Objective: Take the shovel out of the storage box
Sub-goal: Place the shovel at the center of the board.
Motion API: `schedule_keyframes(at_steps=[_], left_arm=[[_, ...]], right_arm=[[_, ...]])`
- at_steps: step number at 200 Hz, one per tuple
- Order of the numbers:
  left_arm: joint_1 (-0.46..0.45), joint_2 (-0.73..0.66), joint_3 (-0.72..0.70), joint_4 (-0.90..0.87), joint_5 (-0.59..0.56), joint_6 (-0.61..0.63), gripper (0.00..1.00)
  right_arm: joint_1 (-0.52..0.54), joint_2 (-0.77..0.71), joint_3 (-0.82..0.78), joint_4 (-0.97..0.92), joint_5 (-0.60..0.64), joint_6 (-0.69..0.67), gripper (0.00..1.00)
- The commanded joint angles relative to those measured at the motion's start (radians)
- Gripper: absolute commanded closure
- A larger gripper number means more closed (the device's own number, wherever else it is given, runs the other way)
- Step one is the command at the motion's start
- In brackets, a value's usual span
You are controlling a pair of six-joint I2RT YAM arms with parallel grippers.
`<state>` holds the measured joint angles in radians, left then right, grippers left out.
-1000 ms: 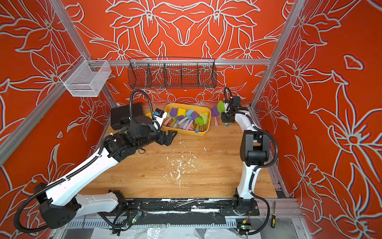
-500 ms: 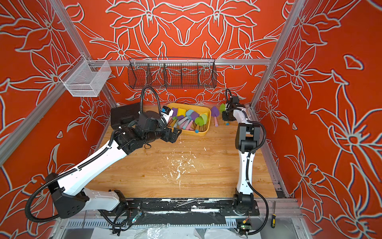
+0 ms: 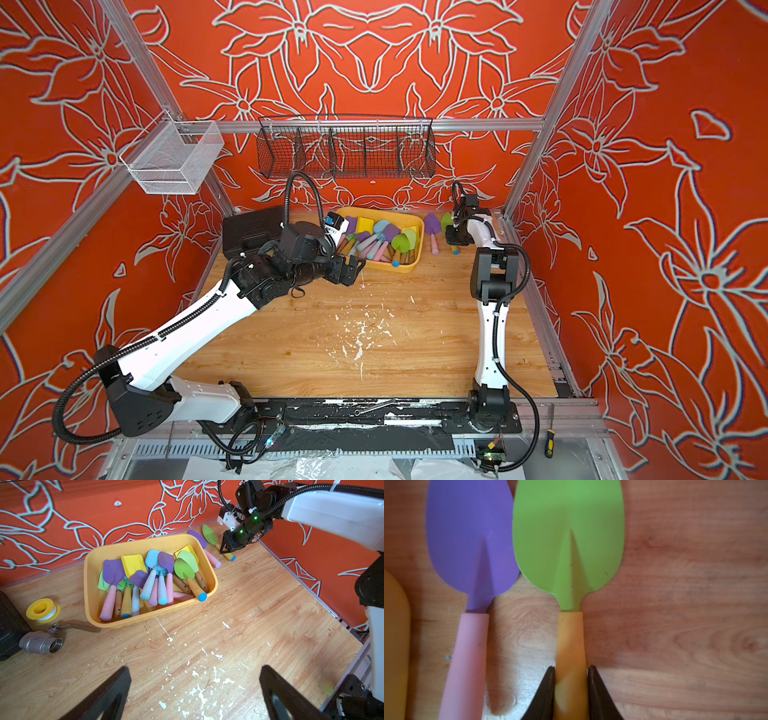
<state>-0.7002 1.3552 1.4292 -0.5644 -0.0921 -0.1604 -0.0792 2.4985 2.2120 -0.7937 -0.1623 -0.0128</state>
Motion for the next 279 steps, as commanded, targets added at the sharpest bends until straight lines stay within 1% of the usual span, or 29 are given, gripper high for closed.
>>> schedule_keyframes(at_steps=[1,15,34,51,63,94,110,116,124,136,151,166,187,211,222,242,261,279], left_arm=[[0.004,0.0,0.011,-0.017,-0.009,-0.011,0.03],[0.004,-0.001,0.009,-0.019,-0.01,-0.011,0.03],[0.004,-0.004,0.002,-0.017,-0.009,-0.013,0.03],[0.003,-0.008,0.001,-0.02,-0.011,-0.014,0.03],[0.004,-0.012,0.0,-0.019,-0.009,-0.014,0.03],[0.004,-0.022,-0.005,-0.02,-0.014,-0.014,0.03],[0.004,-0.03,-0.006,-0.019,-0.018,-0.016,0.03],[0.004,-0.033,-0.008,-0.017,-0.019,-0.017,0.03],[0.004,-0.037,-0.007,-0.016,-0.023,-0.017,0.03],[0.004,-0.042,-0.009,-0.012,-0.024,-0.018,0.03],[0.004,-0.05,-0.013,-0.005,-0.014,-0.009,0.03],[0.004,-0.058,-0.015,-0.005,-0.036,-0.008,0.03],[0.007,-0.073,-0.021,0.002,-0.057,-0.001,0.03],[0.015,-0.101,-0.05,0.021,-0.062,0.004,0.03],[0.017,-0.117,-0.065,0.027,-0.067,0.005,0.03],[0.022,-0.145,-0.099,0.04,-0.074,0.01,0.03],[0.025,-0.176,-0.13,0.053,-0.078,0.015,0.03],[0.025,-0.195,-0.144,0.045,-0.082,0.017,0.03]], right_arm=[[-0.006,0.003,-0.015,-0.023,0.021,0.003,0.84],[-0.008,0.003,-0.014,-0.025,0.033,0.001,0.7],[-0.007,0.003,-0.015,-0.023,0.035,-0.003,0.61],[-0.008,0.005,-0.008,-0.022,0.039,-0.002,0.55],[-0.007,0.001,-0.005,-0.022,0.046,0.001,0.49],[-0.008,-0.024,0.003,-0.022,0.042,0.004,0.38],[-0.007,-0.046,0.012,-0.024,0.033,0.008,0.34],[-0.007,-0.058,0.017,-0.027,0.033,0.013,0.34],[-0.007,-0.071,0.029,-0.035,0.033,0.024,0.27],[-0.008,-0.089,0.06,-0.062,0.022,0.053,0.24],[-0.007,-0.111,0.104,-0.114,0.0,0.099,0.24],[-0.007,-0.136,0.149,-0.182,-0.028,0.167,0.25],[-0.007,-0.172,0.2,-0.308,-0.112,0.315,0.28],[0.019,-0.236,0.158,-0.389,-0.254,0.454,0.33],[0.049,-0.272,0.11,-0.397,-0.301,0.478,0.35],[0.126,-0.329,0.037,-0.406,-0.314,0.503,0.36],[0.192,-0.326,0.019,-0.443,-0.321,0.525,0.38],[0.243,-0.314,-0.006,-0.458,-0.283,0.553,0.4]])
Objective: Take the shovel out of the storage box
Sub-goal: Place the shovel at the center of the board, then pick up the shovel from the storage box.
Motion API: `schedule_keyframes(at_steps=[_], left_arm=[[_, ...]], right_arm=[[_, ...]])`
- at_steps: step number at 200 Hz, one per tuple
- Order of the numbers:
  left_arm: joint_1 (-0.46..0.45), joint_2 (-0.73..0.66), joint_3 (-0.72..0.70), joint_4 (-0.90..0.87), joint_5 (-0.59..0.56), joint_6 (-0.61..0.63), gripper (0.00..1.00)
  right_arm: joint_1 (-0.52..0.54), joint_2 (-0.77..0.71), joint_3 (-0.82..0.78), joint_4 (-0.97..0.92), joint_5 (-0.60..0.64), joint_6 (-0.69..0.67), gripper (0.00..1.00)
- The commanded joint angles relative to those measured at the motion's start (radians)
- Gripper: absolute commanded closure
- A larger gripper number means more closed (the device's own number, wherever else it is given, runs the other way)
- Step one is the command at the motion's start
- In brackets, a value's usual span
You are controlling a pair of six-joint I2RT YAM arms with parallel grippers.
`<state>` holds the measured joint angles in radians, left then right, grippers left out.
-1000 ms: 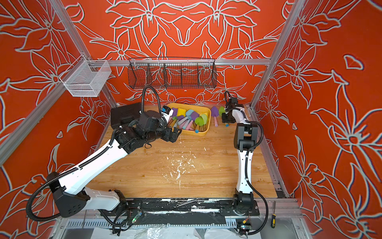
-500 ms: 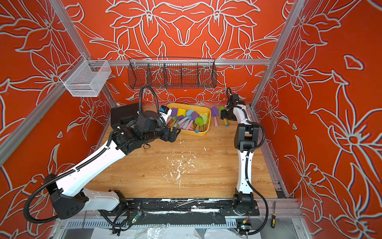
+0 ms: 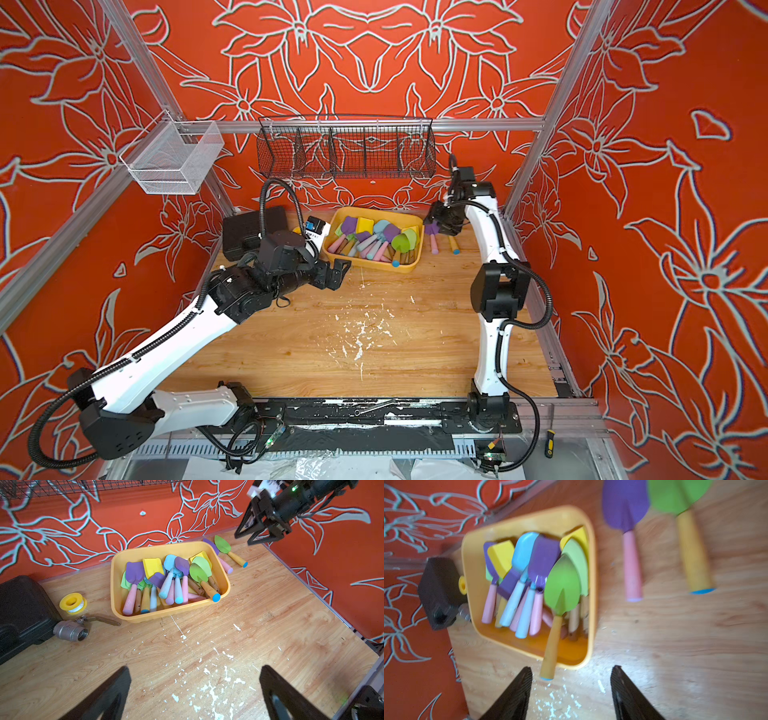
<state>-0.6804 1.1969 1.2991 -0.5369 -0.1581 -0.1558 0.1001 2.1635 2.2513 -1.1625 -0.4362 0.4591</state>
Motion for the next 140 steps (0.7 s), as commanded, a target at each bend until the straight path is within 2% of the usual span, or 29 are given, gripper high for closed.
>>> schedule_keyframes(at_steps=[1,17,54,88,140], left_arm=[[0.005,-0.037,-0.014,0.017,-0.016,0.013,0.03],[0.005,-0.048,-0.014,-0.001,-0.022,0.018,0.03],[0.005,-0.096,-0.033,-0.015,-0.041,0.012,0.03],[0.005,-0.142,-0.06,-0.022,-0.063,0.006,0.03],[0.005,-0.19,-0.076,-0.046,-0.064,-0.003,0.03]], right_arm=[[0.064,0.021,-0.045,-0.089,-0.009,0.081,0.4],[0.102,0.016,-0.101,-0.034,-0.023,0.123,0.41],[0.157,0.062,-0.106,-0.023,-0.003,0.154,0.45],[0.171,0.106,-0.139,0.004,0.007,0.169,0.49],[0.177,0.172,-0.098,0.004,0.017,0.167,0.54]])
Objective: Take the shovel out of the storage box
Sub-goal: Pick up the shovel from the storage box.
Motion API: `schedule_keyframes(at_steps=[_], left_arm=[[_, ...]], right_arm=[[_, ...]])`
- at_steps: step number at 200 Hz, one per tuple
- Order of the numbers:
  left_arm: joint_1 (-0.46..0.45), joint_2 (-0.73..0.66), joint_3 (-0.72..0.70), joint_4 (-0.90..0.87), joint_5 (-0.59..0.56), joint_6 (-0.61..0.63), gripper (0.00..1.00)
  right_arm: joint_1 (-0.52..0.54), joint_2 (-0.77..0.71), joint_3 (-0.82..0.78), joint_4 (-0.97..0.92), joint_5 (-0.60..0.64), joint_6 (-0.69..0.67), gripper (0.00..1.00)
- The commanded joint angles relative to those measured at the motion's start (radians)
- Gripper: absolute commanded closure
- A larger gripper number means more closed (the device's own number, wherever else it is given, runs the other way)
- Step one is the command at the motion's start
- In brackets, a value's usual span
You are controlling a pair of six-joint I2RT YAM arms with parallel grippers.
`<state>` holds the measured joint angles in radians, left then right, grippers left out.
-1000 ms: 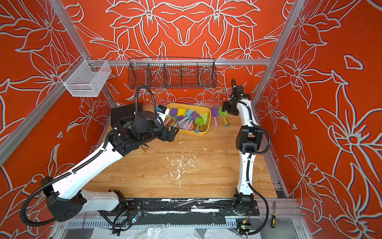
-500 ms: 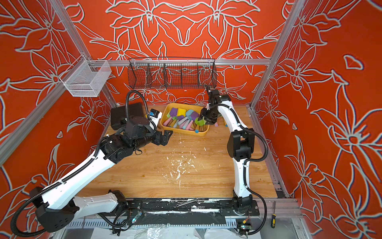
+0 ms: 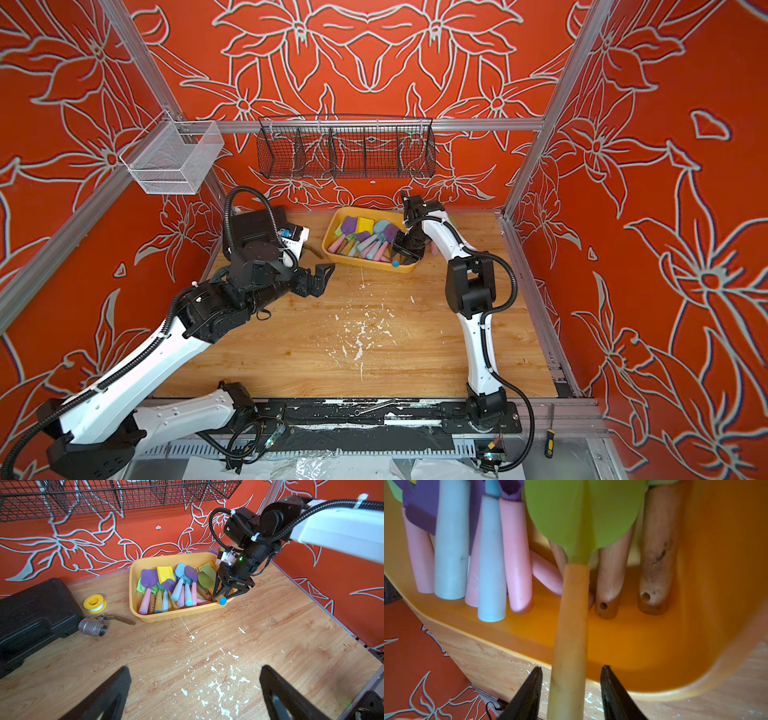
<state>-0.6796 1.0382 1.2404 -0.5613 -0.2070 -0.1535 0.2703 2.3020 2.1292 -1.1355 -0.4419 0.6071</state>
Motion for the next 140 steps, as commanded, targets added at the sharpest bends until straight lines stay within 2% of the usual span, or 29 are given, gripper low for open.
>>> schedule_keyframes(at_steps=[1,41,85,140], left_arm=[[0.005,-0.032,-0.018,-0.022,-0.015,-0.006,0.03],[0.005,-0.043,-0.028,-0.019,-0.012,0.006,0.03],[0.005,-0.025,-0.004,-0.036,-0.026,0.037,0.03],[0.005,-0.023,-0.017,-0.012,-0.02,0.031,0.03]], right_arm=[[0.006,0.035,0.024,-0.024,0.023,0.02,0.54],[0.006,0.085,0.053,-0.051,0.017,0.003,0.61],[0.006,0.082,0.087,-0.07,0.029,-0.003,0.82],[0.006,0.064,0.209,-0.191,0.051,-0.063,0.99]])
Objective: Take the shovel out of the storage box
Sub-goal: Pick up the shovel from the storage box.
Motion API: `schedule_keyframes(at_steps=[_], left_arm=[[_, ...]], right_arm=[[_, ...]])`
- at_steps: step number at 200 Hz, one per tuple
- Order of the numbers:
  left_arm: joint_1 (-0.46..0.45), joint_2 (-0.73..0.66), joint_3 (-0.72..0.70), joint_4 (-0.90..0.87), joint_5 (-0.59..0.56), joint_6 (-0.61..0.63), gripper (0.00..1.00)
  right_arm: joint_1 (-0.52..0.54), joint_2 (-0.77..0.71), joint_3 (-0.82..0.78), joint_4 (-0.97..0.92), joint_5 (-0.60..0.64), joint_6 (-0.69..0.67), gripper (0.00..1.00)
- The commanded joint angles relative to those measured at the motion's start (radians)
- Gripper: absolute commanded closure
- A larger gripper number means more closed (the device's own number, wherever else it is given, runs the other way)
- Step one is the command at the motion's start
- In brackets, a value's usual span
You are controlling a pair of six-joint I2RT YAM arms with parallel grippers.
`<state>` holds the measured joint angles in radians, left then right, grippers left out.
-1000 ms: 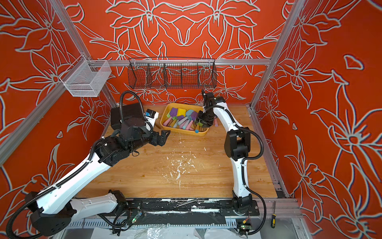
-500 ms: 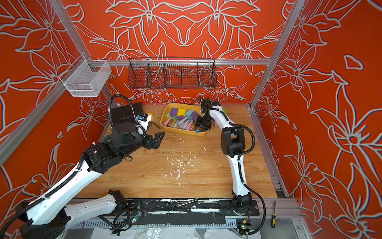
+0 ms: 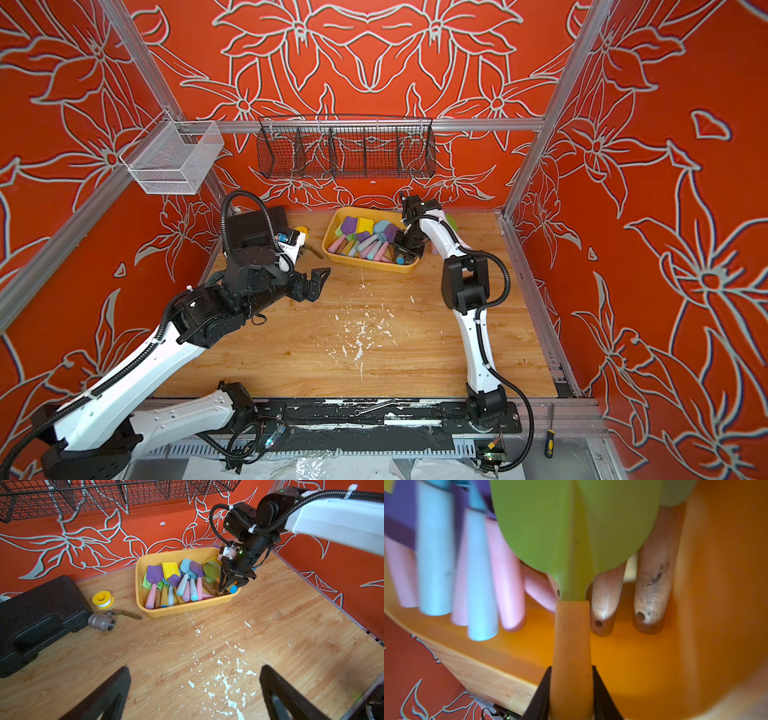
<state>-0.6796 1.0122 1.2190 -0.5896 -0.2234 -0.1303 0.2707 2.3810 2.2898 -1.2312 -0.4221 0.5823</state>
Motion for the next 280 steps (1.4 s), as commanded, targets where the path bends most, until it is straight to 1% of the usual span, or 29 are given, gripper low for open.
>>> schedule_keyframes(at_steps=[1,67,119,139,157,167,175,192,223,239,259,280], left_arm=[[0.005,0.003,0.004,0.017,-0.004,0.008,0.03],[0.005,0.0,-0.007,0.033,0.001,0.003,0.03],[0.005,0.013,0.001,0.039,0.016,0.002,0.03],[0.005,0.02,0.004,0.046,0.022,0.002,0.03],[0.005,0.027,0.006,0.049,0.027,0.001,0.03],[0.005,0.03,0.009,0.049,0.029,0.0,0.03],[0.005,0.033,0.01,0.051,0.031,0.0,0.03],[0.005,0.036,0.008,0.056,0.033,0.002,0.03],[0.005,0.05,0.014,0.062,0.038,0.007,0.03],[0.005,0.059,0.018,0.062,0.043,0.008,0.03],[0.005,0.069,0.024,0.062,0.048,0.008,0.03],[0.005,0.076,0.023,0.061,0.051,0.004,0.03]], right_arm=[[0.006,-0.017,0.049,-0.096,0.032,-0.04,0.99],[0.005,-0.108,0.042,-0.13,0.069,-0.101,1.0],[0.004,-0.152,0.037,-0.113,0.151,-0.193,1.0],[0.003,-0.189,0.012,-0.071,0.225,-0.255,1.0],[0.002,-0.261,-0.061,0.005,0.336,-0.309,1.0],[-0.001,-0.305,-0.116,0.066,0.378,-0.332,1.0],[-0.009,-0.339,-0.161,0.11,0.389,-0.34,1.0],[-0.035,-0.384,-0.226,0.162,0.366,-0.337,1.0],[-0.086,-0.397,-0.26,0.162,0.345,-0.339,1.0],[-0.128,-0.412,-0.29,0.216,0.342,-0.347,1.0],[-0.193,-0.436,-0.343,0.261,0.333,-0.392,1.0],[-0.262,-0.459,-0.411,0.313,0.349,-0.49,1.0]])
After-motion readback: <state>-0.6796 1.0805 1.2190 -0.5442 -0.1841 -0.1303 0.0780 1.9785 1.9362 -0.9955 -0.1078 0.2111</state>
